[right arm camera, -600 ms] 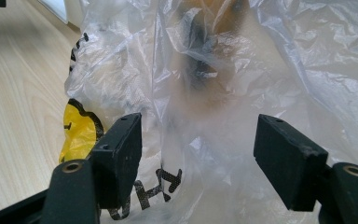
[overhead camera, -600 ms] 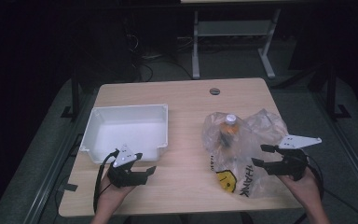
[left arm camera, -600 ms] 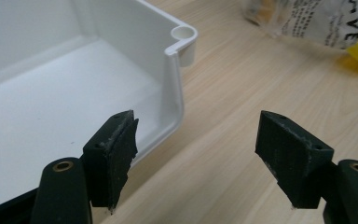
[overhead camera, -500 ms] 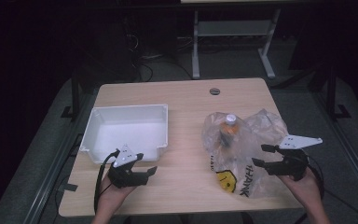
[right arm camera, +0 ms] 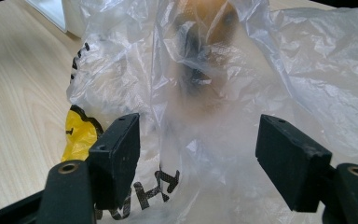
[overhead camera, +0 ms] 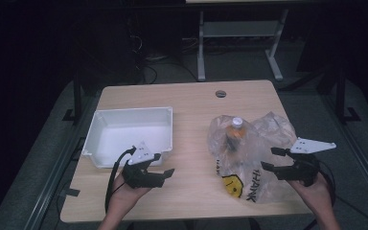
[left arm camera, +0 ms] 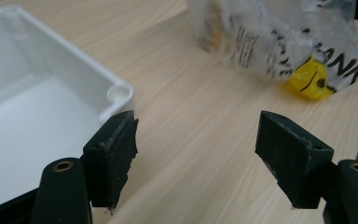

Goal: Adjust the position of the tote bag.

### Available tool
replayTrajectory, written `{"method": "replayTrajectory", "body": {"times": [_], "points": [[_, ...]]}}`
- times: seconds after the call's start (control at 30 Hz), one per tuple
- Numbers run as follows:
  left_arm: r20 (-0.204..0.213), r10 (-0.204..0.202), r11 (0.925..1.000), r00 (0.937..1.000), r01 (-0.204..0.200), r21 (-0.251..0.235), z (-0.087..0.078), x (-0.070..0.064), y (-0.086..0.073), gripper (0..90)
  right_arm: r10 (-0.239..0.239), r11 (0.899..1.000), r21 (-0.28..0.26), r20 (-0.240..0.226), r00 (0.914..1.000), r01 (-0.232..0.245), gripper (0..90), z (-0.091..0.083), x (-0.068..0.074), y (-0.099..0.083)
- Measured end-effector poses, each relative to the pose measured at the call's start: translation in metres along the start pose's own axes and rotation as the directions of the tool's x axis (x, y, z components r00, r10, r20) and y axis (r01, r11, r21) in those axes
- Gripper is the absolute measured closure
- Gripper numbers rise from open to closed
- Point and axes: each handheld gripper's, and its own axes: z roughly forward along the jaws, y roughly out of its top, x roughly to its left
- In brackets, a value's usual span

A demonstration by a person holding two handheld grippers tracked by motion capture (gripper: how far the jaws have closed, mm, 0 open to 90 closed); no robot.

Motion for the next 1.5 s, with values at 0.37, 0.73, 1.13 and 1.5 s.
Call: {"method": "replayTrajectory", "body": {"times": [0.37, 0.73, 1.13, 1.5], "points": [[0.065, 0.081, 0.9961, 0.9945, -0.083, 0.028, 0.023, -0.018, 0.044, 28.3, 0.01, 1.0, -0.007, 0.028, 0.9995, -0.01, 29.9, -0.005, 0.001, -0.001], [0.102, 0.141, 0.9889, 0.9848, -0.145, 0.035, 0.045, -0.03, 0.082, 30.7, 0.001, 1.0, -0.006, 0.034, 0.9994, -0.001, 29.9, -0.007, 0.0, -0.001], [0.127, 0.131, 0.9892, 0.9832, -0.138, 0.05, 0.075, -0.022, 0.12, 32.8, -0.006, 1.0, -0.015, 0.044, 0.999, 0.006, 29.9, -0.01, 0.0, -0.001], [0.117, 0.169, 0.9783, 0.9787, -0.181, 0.101, 0.106, -0.023, 0.142, 41.3, -0.006, 1.0, -0.022, 0.052, 0.9986, 0.007, 29.9, -0.012, -0.002, -0.002]]}}
